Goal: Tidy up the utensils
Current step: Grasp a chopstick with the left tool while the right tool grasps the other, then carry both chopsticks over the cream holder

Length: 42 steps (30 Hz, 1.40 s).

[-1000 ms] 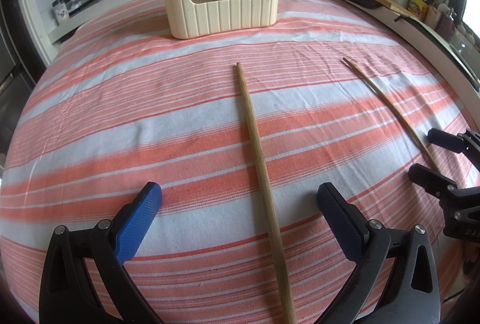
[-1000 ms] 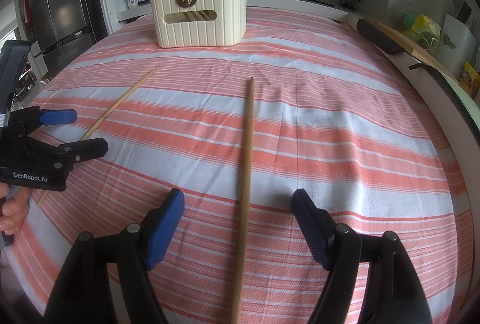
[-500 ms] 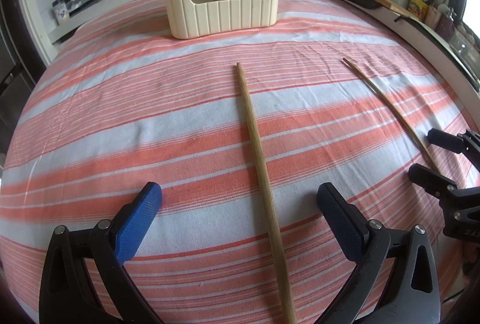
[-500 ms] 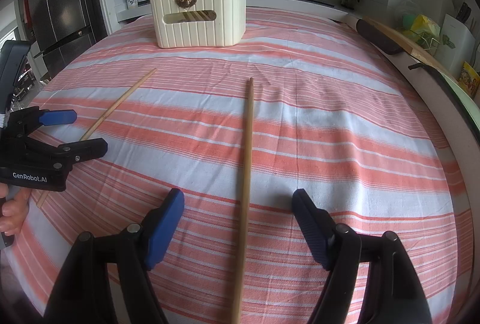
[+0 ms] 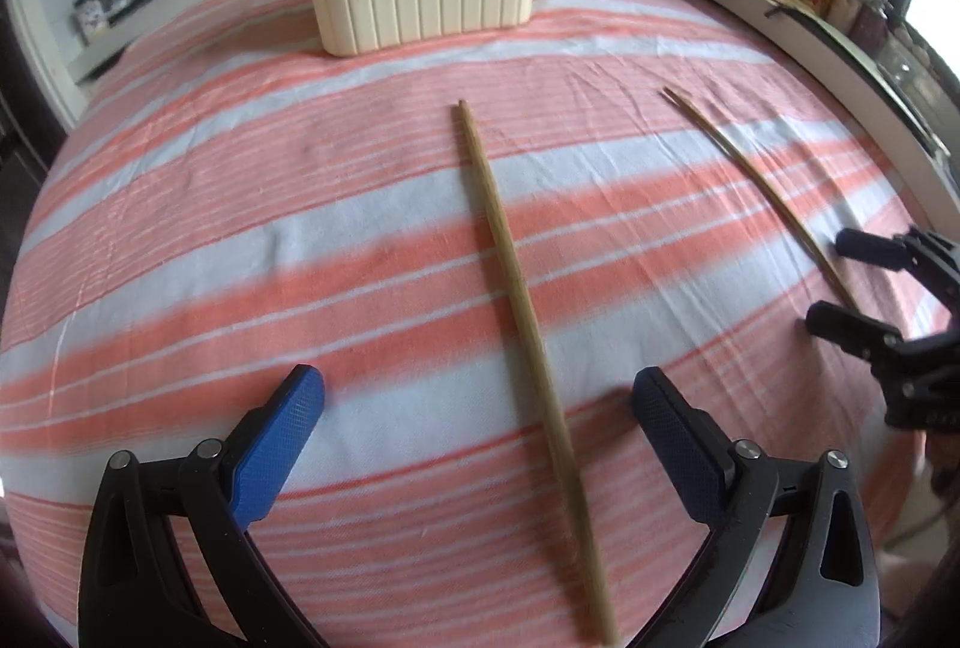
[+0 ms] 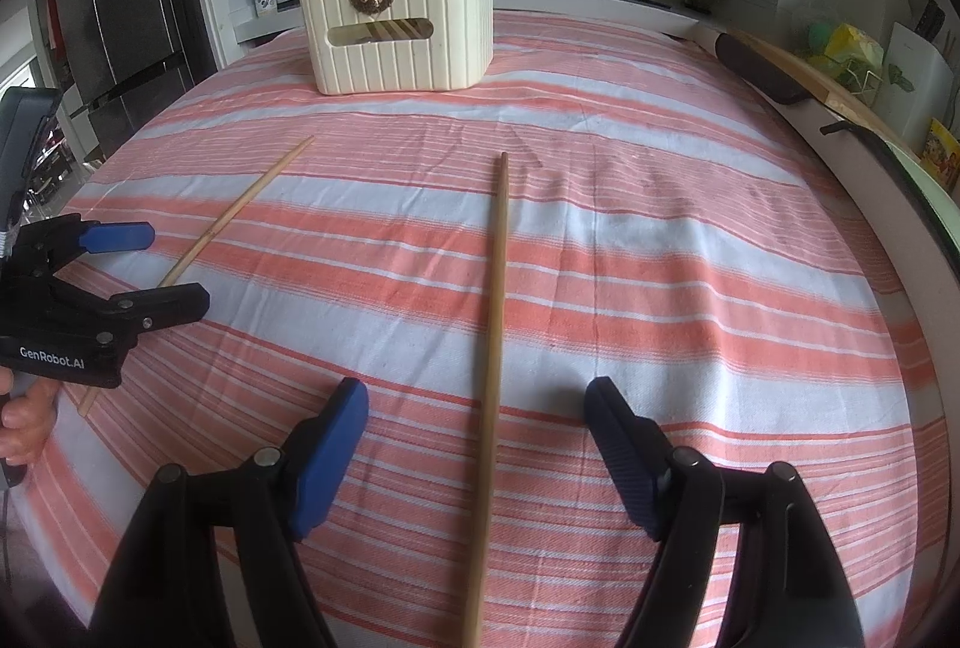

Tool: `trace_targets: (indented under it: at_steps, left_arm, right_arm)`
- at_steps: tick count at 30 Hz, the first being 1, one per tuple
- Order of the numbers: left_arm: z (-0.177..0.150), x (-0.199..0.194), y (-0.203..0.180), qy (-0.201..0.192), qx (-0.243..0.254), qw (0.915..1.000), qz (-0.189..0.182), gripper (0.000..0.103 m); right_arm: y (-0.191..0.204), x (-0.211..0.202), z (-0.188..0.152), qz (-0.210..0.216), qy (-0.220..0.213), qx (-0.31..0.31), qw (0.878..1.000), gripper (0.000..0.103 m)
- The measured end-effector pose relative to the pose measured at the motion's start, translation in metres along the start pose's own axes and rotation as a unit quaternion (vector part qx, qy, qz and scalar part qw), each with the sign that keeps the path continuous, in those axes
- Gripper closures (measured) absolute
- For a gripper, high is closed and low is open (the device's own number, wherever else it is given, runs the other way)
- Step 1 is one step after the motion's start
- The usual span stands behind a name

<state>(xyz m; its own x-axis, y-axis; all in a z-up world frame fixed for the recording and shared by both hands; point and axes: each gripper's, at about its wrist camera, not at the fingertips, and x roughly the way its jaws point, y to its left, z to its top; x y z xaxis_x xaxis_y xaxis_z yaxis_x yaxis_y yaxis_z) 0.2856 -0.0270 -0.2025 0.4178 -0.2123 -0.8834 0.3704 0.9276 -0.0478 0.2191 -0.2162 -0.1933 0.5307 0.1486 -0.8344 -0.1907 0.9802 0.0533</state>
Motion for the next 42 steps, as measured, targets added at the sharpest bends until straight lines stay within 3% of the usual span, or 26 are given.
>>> trace_targets:
  at_steps: [5,11,13,15,16,17,18,19,21,23,27,32,36,42]
  left_arm:
    - [0.001,-0.010,0.017,0.017,-0.005,0.9986,-0.049,0.004]
    - [0.041,0.017,-0.001,0.041,0.047,0.9979,-0.019,0.023]
    - [0.060,0.027,-0.002,0.056,0.047,0.9969,-0.030,0.028]
    - [0.078,0.037,-0.004,0.067,0.045,0.9964,-0.025,0.040]
    - [0.088,0.042,-0.007,0.067,0.048,0.9965,-0.011,0.045]
    - [0.096,0.045,-0.008,0.064,0.047,0.9968,-0.003,0.064]
    - [0.101,0.047,-0.008,0.062,0.041,0.9972,-0.004,0.091]
    - [0.104,0.048,-0.007,0.062,0.033,0.9975,-0.007,0.094]
    - [0.105,0.042,-0.001,0.047,0.008,0.9986,-0.022,0.098]
    - [0.100,0.023,0.002,0.015,0.003,0.9997,-0.021,0.098]
    - [0.081,-0.048,0.005,-0.078,-0.005,0.9962,-0.039,0.098]
    - [0.062,-0.139,0.003,-0.195,0.000,0.9791,-0.059,0.098]
    - [0.065,-0.171,0.006,-0.233,-0.010,0.9710,-0.051,0.098]
    - [0.098,-0.193,0.027,-0.273,-0.029,0.9604,-0.047,0.098]
  right_arm:
    - [-0.016,-0.009,0.003,0.041,0.086,-0.005,0.995,0.026]
    - [-0.033,0.013,0.041,0.073,0.139,0.014,0.988,0.026]
    - [-0.030,0.028,0.061,0.077,0.150,0.009,0.986,0.027]
    - [-0.023,0.044,0.086,0.052,0.151,-0.009,0.987,0.037]
    - [-0.018,0.054,0.101,0.037,0.148,-0.023,0.988,0.051]
    - [-0.013,0.060,0.109,0.021,0.145,-0.037,0.988,0.069]
    - [-0.009,0.067,0.119,0.002,0.141,-0.051,0.989,0.080]
    - [-0.009,0.071,0.127,0.003,0.139,-0.043,0.989,0.094]
    - [-0.012,0.072,0.135,0.010,0.137,-0.026,0.990,0.097]
    - [-0.013,0.059,0.139,0.007,0.109,-0.027,0.994,0.097]
    - [-0.022,-0.001,0.138,0.038,0.032,-0.006,0.999,0.097]
    - [-0.013,-0.090,0.132,0.063,-0.075,-0.005,0.995,0.097]
    - [0.002,-0.129,0.137,0.057,-0.145,-0.015,0.988,0.097]
    - [0.011,-0.140,0.167,0.050,-0.209,-0.020,0.976,0.097]
